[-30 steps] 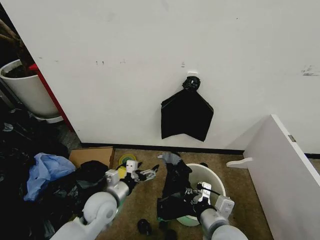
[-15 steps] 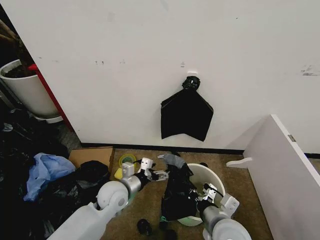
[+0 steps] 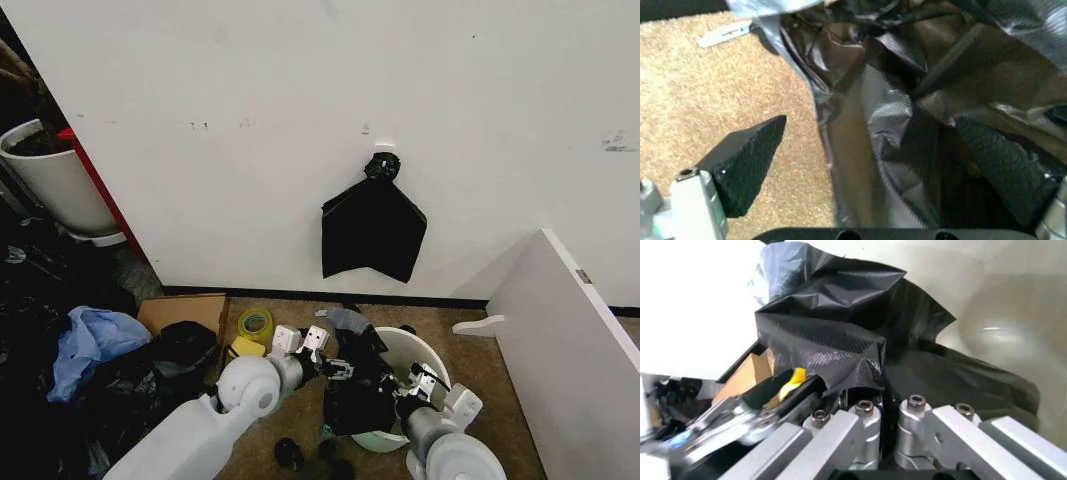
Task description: Place the garbage bag over the trash bin.
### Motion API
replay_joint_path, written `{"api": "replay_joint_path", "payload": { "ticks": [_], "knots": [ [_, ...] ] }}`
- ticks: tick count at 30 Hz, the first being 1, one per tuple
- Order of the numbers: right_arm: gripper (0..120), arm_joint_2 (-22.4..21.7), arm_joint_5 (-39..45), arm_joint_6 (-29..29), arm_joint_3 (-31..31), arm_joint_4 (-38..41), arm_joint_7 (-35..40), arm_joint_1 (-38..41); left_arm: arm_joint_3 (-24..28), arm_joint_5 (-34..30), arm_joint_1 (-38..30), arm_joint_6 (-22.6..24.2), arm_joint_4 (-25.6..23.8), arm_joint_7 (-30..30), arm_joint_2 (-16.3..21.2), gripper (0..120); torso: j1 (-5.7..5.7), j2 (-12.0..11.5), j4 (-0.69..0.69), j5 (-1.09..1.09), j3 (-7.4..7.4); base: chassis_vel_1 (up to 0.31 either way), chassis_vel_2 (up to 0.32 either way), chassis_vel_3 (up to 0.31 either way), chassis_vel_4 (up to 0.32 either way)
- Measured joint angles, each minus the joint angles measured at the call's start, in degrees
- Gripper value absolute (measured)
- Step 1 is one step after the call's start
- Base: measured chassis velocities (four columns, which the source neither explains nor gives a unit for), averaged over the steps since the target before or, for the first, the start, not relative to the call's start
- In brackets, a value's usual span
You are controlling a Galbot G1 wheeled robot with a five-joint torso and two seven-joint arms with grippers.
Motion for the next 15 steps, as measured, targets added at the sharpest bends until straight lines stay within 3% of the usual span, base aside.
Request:
{"api": "replay_joint_path", "payload": {
  "ticks": [6,10,13,15],
  "knots": [
    [0,0.2,-1.7,-0.5,-0.8,0.1,-0.1,-0.3,2.4,-0.9,-1.0,0.0,2.5,-3.7,-3.0,99,0.0,0.0,0.0,0.0,0.0,0.0,0.0,0.0,0.0],
    [0,0.2,-2.6,-0.8,-0.8,0.2,-0.1,-0.5,3.3,-1.6,-0.9,-0.1,3.3,-5.2,-4.0,87,0.0,0.0,0.0,0.0,0.0,0.0,0.0,0.0,0.0],
    [0,0.1,-3.6,-1.2,-0.8,0.7,-0.2,-0.8,3.4,-1.6,-0.5,-0.2,4.1,-5.3,-4.7,71,0.0,0.0,0.0,0.0,0.0,0.0,0.0,0.0,0.0],
    [0,0.1,-3.9,-1.3,-0.8,0.7,-0.2,-0.9,3.4,-1.6,-0.5,-0.2,4.2,-5.3,-4.8,69,0.0,0.0,0.0,0.0,0.0,0.0,0.0,0.0,0.0]
  ]
}}
